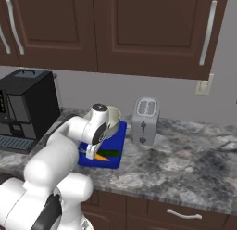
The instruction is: Place the two vegetables and bowl onto the tray for setting up a vegetable dip station.
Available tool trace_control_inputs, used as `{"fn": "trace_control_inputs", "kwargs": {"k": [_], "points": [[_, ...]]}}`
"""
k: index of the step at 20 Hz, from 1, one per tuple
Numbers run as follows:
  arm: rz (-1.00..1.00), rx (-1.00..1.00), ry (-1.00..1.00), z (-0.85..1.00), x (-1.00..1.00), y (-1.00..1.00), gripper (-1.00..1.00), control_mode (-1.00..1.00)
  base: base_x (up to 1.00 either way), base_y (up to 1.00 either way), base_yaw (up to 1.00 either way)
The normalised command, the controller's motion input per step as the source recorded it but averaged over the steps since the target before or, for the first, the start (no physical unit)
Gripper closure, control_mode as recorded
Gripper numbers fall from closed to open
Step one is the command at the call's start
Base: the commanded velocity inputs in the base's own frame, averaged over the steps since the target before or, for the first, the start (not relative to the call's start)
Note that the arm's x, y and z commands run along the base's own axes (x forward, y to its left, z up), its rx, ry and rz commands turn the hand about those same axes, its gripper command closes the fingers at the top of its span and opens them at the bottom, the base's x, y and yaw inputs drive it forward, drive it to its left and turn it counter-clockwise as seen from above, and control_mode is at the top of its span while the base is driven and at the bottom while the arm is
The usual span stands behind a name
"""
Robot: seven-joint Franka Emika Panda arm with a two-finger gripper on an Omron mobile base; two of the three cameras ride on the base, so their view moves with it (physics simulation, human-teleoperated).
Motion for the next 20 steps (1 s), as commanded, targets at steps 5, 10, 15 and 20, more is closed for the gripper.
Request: {"fn": "trace_control_inputs", "kwargs": {"k": [5, 10, 15, 20], "points": [[-0.09, 0.0, 0.0, 0.01, -0.11, 0.05, -1.0, -1.0, 0.0, 0.0, 0.0], [-0.12, 0.03, 0.01, 0.0, -0.2, 0.05, -1.0, -1.0, 0.0, 0.0, 0.0], [-0.12, 0.05, 0.01, 0.04, -0.22, 0.07, -1.0, -1.0, 0.0, 0.0, 0.0], [-0.2, 0.0, 0.02, 0.24, -0.25, 0.1, -1.0, -1.0, 0.0, 0.0, 0.0]]}}
